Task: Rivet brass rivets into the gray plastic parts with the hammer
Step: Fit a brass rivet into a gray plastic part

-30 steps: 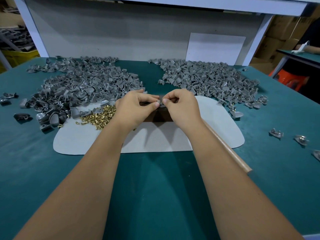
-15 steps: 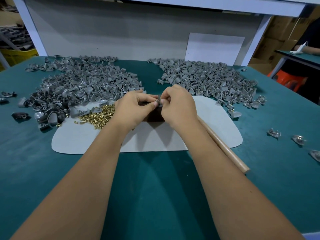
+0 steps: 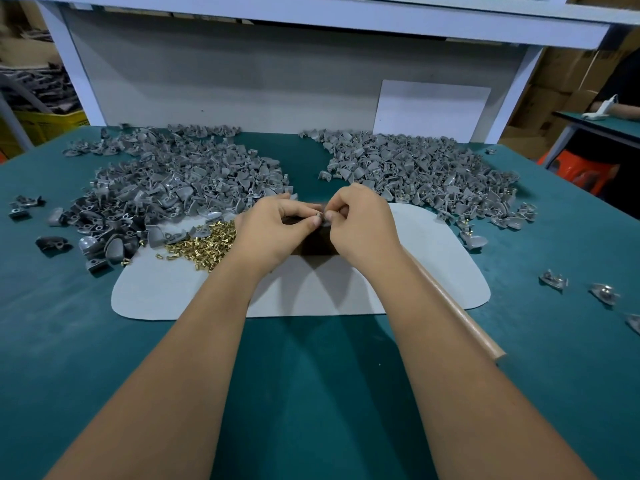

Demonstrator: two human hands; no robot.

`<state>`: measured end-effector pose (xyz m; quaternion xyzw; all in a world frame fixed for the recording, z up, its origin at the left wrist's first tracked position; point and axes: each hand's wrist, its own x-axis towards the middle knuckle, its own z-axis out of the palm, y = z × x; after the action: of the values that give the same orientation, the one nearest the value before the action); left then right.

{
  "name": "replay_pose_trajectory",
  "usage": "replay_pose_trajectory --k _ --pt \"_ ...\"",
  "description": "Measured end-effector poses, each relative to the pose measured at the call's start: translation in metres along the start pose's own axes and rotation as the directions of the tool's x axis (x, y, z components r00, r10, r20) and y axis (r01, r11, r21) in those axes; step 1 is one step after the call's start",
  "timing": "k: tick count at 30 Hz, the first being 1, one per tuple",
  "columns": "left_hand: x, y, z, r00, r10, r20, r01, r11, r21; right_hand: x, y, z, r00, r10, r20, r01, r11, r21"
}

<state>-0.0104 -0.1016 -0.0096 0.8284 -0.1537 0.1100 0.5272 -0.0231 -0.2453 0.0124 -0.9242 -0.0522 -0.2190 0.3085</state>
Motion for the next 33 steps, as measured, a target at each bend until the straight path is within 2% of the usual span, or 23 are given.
replay_pose_trajectory --k 8,14,16,19,25,29,33 --pt "0.0 -0.003 0.001 1.0 -0.005 -0.009 0.005 1.0 -0.024 -0.005 0.003 -0.007 0.999 -0.02 0.039 0.016 0.995 0.097" --pt "0.0 -0.001 0.004 0.999 -0.028 -0.036 0.027 0.998 -0.05 -0.007 0.002 -0.014 0.993 0.108 0.035 -0.114 0.945 0.305" --pt "0.001 0.0 0.003 0.998 -0.038 -0.046 0.035 0.997 -0.063 -0.009 0.002 -0.016 0.999 0.006 0.038 -0.015 0.973 0.229" --pt "0.0 0.005 0.001 0.998 -0.041 -0.055 0.031 0.983 -0.182 -0.012 0.001 -0.015 0.982 -0.176 0.071 0.175 0.984 0.015" --pt "-0.003 0.013 -0.003 0.999 0.033 -0.018 -0.036 0.972 -0.231 -0.013 0.001 -0.014 0.95 -0.311 0.037 0.312 0.923 -0.225" --pt "-0.002 0.016 -0.002 0.997 0.07 -0.032 -0.076 0.976 -0.204 -0.013 0.0 -0.016 0.928 -0.368 0.063 0.37 0.886 -0.28" --pt "-0.003 0.016 -0.003 0.991 0.125 -0.035 -0.13 0.977 -0.171 -0.014 0.001 -0.019 0.922 -0.382 0.067 0.387 0.893 -0.231"
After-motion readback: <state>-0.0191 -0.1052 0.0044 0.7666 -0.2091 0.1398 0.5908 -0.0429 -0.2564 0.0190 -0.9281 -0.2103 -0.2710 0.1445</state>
